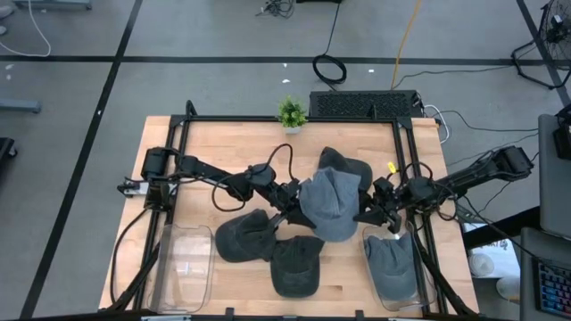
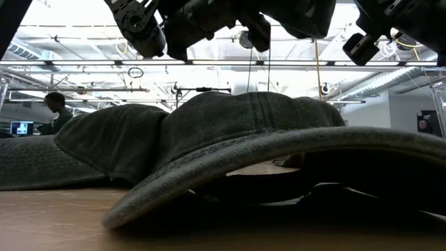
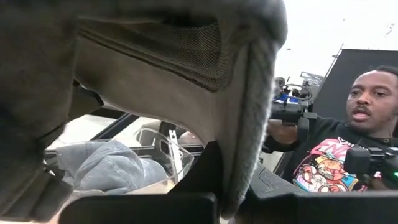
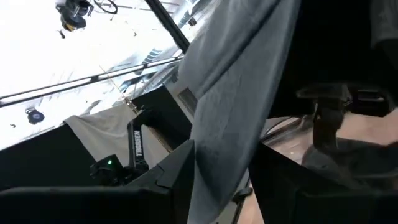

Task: Pick & Place hat
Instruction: Put the gray cap into the right transparent bin

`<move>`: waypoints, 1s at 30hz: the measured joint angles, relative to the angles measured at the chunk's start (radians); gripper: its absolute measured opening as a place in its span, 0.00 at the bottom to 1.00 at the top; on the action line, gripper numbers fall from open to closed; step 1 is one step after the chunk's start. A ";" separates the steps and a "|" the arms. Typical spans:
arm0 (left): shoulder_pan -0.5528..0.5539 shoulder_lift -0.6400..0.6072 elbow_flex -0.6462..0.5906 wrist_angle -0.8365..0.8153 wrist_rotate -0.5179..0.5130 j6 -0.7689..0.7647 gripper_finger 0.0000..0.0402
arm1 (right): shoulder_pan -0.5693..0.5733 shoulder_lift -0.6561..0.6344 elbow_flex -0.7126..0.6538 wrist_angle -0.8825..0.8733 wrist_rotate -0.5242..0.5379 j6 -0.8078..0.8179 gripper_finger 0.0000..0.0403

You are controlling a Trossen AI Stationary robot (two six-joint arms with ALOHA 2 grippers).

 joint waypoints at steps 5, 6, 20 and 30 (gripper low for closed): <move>0.002 0.000 0.000 0.001 0.002 0.000 0.02 | 0.000 0.041 0.051 -0.004 -0.077 -0.002 0.32; 0.002 0.000 0.000 0.001 0.002 0.000 0.02 | 0.000 0.051 0.064 -0.004 -0.091 -0.005 0.32; 0.001 -0.002 0.000 -0.045 -0.022 0.000 0.05 | 0.014 0.092 0.112 -0.043 -0.150 -0.162 0.02; 0.049 -0.022 -0.001 -0.044 0.183 -0.214 0.19 | 0.144 -0.128 0.116 -0.139 -0.073 -0.200 0.00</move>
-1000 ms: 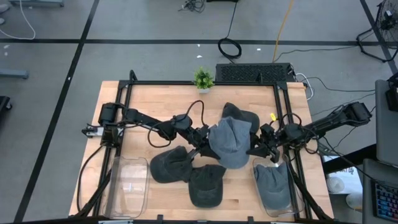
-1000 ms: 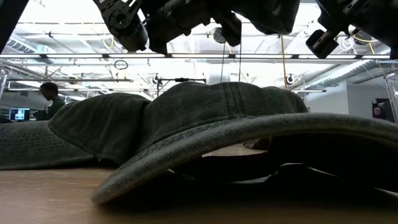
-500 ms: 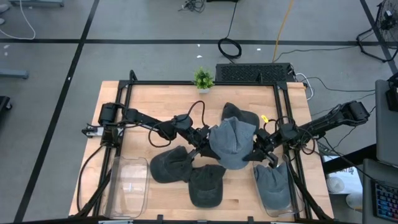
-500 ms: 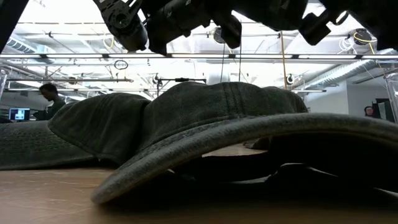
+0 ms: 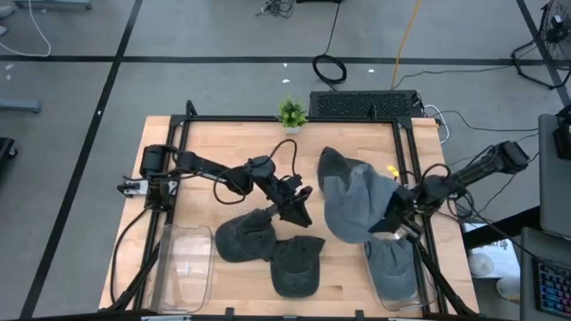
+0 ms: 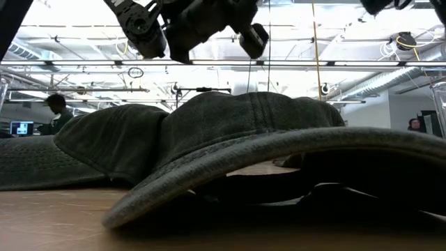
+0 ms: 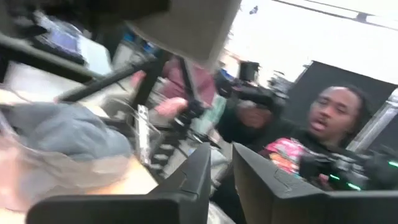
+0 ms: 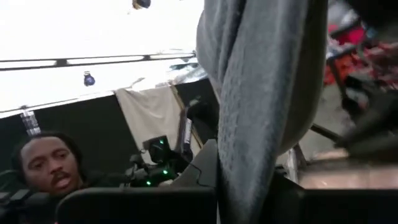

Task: Pick & Place hat
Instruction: Put the gray cap into the right transparent bin

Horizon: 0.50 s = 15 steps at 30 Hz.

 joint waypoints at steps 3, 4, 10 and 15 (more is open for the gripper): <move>0.001 -0.008 0.001 -0.001 0.029 0.018 0.20 | 0.073 -0.083 0.014 -0.160 0.062 -0.006 0.00; -0.002 -0.007 0.001 -0.003 0.029 0.023 0.20 | 0.104 -0.104 0.034 -0.231 0.102 -0.015 0.00; -0.004 -0.005 0.000 -0.003 0.032 0.026 0.17 | 0.336 -0.122 0.295 -0.827 0.431 -0.077 0.00; -0.004 -0.005 0.000 -0.003 0.030 0.028 0.15 | 0.540 -0.016 0.522 -1.261 0.772 0.036 0.00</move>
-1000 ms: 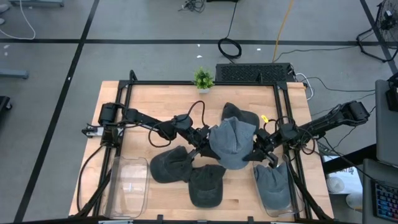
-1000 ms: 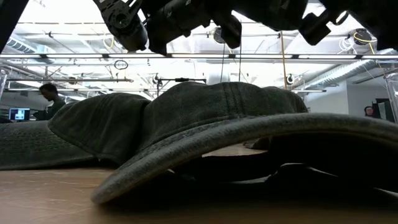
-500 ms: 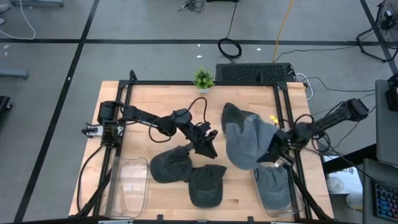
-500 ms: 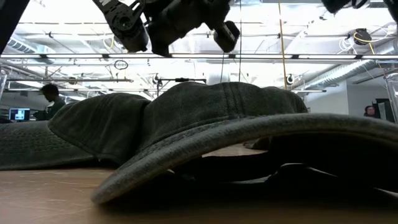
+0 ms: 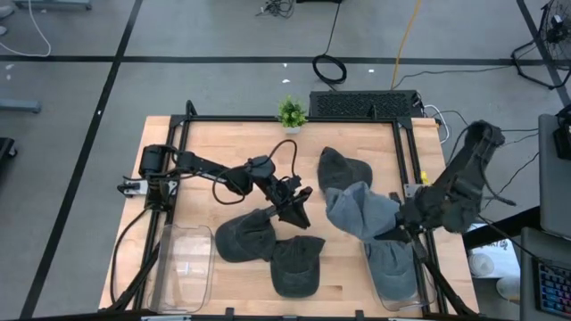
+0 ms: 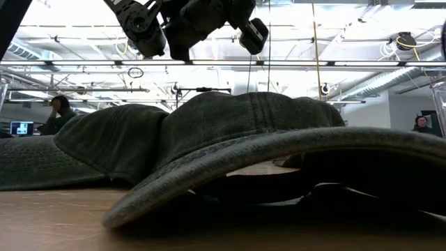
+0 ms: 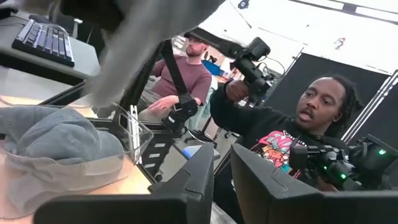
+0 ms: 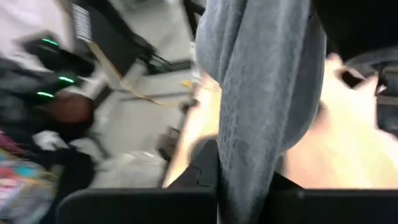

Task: Pick & Place hat
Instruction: Put the gray cap into the right transparent bin

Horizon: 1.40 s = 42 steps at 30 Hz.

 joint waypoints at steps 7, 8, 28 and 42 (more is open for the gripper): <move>0.000 0.000 0.000 -0.006 -0.004 0.003 0.15 | 0.169 0.084 0.114 -0.220 -0.022 0.295 0.00; -0.002 0.000 0.000 -0.006 -0.004 0.003 0.15 | 0.188 0.095 0.114 -0.225 -0.073 0.327 0.00; 0.038 0.000 0.000 -0.005 0.000 -0.010 0.16 | 0.559 0.167 -0.200 0.152 0.114 0.959 0.00; 0.111 0.000 0.000 -0.005 -0.001 -0.027 0.16 | 0.616 0.343 -0.235 0.273 0.363 1.247 0.01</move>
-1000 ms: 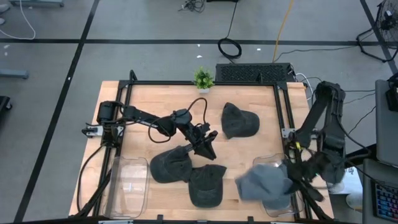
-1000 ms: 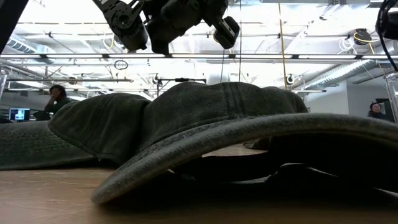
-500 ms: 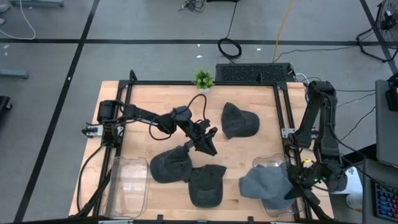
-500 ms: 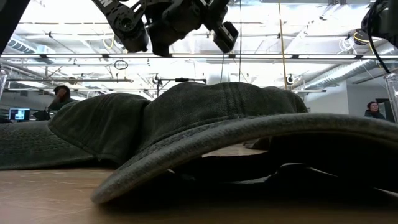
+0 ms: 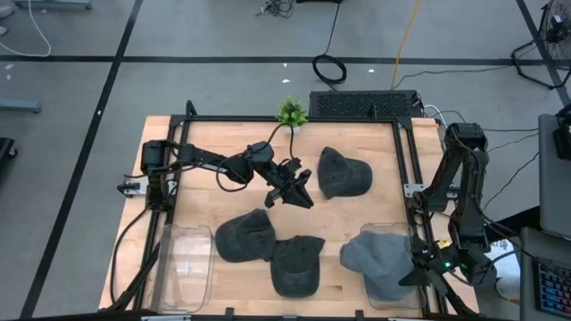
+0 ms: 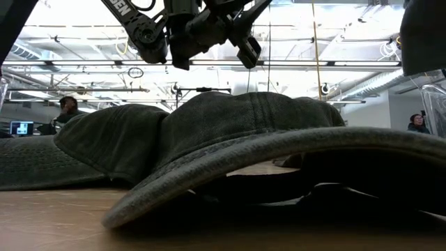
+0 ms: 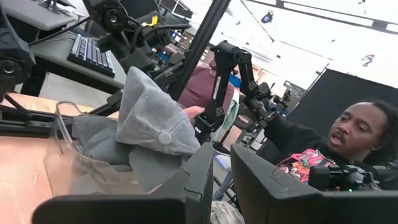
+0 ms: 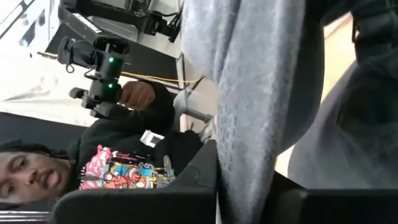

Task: Pick & Place hat
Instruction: Put the gray cap into the right transparent bin

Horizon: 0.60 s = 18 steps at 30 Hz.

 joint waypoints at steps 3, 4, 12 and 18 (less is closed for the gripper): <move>0.000 0.000 0.000 0.000 0.000 0.000 0.16 | 0.000 0.006 0.000 -0.002 -0.009 0.009 0.07; 0.000 0.000 0.000 0.000 0.000 0.000 0.16 | 0.000 0.006 0.000 -0.007 -0.016 0.002 0.09; -0.003 0.000 0.000 0.000 0.000 0.007 0.16 | 0.000 -0.029 -0.001 -0.078 -0.086 0.090 0.31; -0.003 0.000 0.000 0.000 -0.008 0.023 0.16 | 0.000 -0.068 -0.001 -0.158 -0.118 0.171 0.34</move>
